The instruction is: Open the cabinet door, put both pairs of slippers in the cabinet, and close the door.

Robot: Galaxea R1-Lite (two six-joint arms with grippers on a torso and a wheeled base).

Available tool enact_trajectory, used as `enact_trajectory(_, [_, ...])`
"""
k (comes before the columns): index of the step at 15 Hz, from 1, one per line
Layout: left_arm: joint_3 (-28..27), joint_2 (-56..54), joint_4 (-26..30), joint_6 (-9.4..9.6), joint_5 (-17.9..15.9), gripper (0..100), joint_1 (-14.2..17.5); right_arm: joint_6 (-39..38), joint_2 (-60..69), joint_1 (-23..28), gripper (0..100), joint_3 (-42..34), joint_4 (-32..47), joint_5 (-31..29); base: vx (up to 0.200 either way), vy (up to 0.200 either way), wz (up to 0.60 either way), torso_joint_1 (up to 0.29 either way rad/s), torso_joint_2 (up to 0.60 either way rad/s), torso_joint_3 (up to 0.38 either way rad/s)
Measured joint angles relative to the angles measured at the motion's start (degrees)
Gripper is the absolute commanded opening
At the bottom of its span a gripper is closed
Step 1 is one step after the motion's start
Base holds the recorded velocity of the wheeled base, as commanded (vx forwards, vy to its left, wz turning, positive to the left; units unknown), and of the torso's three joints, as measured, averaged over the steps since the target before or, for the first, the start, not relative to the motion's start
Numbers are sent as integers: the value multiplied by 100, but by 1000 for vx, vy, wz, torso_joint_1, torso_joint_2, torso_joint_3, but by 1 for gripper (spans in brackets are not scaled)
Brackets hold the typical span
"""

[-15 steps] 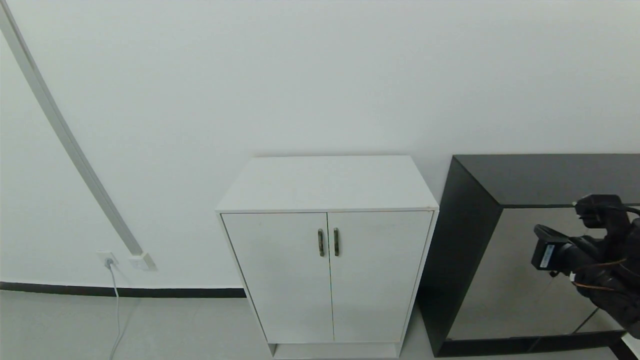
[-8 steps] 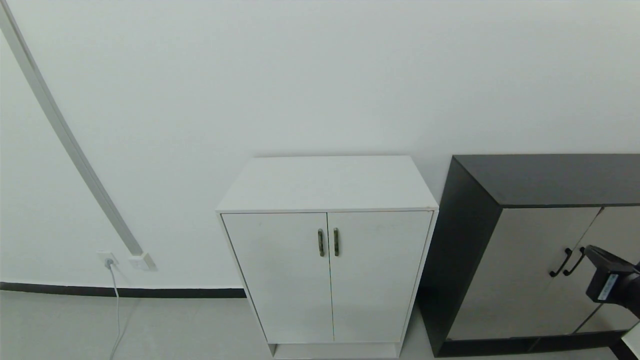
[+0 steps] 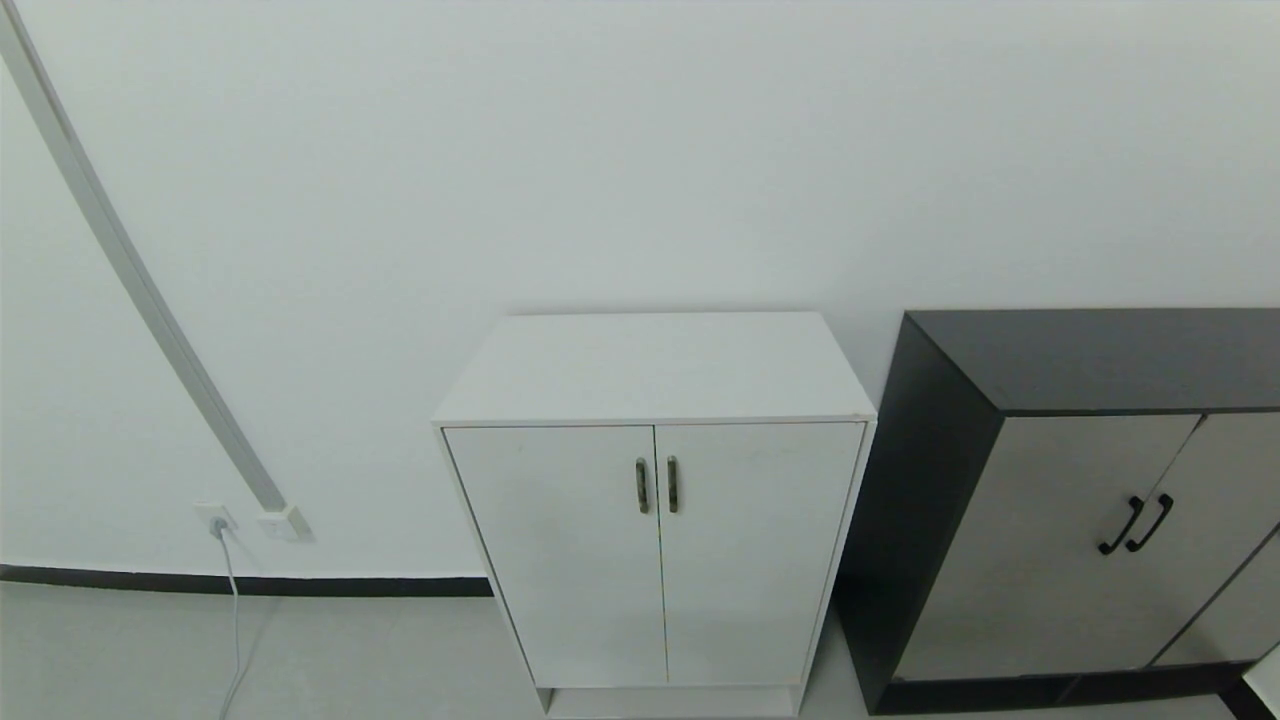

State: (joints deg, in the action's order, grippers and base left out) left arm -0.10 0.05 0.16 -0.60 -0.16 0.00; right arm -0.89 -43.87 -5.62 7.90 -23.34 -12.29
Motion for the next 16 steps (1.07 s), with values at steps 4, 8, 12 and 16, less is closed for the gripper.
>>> enact_trajectory(4, [0,0,2,0,-2,0,0,0,1886,-57,0,577,2548,148,0,0,0,0,0,0])
enact_trajectory(8, [0,0,2,0,-9,0,0,-15,3001,-218,0,325,3081,646,0,0,0,0,0,0])
enact_trajectory(12, [0,0,2,0,-9,0,0,-6,3476,-267,0,-291,2926,1062,0,0,0,0,0,0])
enact_trajectory(16, [0,0,2,0,-11,0,0,23,3699,-273,0,-510,2473,1079,0,0,0,0,0,0])
